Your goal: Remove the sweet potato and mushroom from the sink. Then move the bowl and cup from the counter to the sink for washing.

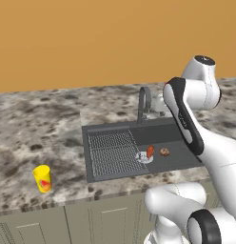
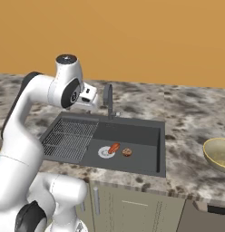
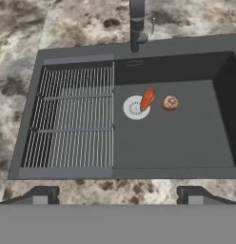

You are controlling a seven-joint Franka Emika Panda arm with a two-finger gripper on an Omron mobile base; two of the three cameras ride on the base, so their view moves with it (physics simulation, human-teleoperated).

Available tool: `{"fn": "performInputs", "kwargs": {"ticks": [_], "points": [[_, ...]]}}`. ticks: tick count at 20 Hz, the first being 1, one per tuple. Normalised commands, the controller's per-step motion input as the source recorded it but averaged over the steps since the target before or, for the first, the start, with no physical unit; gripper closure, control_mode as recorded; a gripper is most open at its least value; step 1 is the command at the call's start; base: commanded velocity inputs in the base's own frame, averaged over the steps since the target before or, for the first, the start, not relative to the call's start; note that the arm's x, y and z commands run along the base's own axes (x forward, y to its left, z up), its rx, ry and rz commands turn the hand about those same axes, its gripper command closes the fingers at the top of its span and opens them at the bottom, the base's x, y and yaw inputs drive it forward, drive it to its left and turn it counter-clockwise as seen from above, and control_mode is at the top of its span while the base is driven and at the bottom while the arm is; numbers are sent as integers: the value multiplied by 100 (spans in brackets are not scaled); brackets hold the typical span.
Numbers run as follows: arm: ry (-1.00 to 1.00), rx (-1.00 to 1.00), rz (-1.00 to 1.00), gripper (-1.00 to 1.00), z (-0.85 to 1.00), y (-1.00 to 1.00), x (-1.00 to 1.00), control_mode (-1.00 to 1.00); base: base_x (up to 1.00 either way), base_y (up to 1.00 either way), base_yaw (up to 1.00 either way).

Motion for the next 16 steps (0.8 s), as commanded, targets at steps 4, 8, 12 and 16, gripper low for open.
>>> {"fn": "performInputs", "kwargs": {"ticks": [4, 8, 12, 16], "points": [[0, 0, -7, -100, -3, -21, -6, -100, 0, 0, 0], [0, 1, -6, -100, -3, -26, -8, -100, 0, 0, 0], [0, 4, -4, -100, -2, -26, -7, -100, 0, 0, 0], [0, 6, -3, -100, -3, -29, -7, -100, 0, 0, 0]]}}
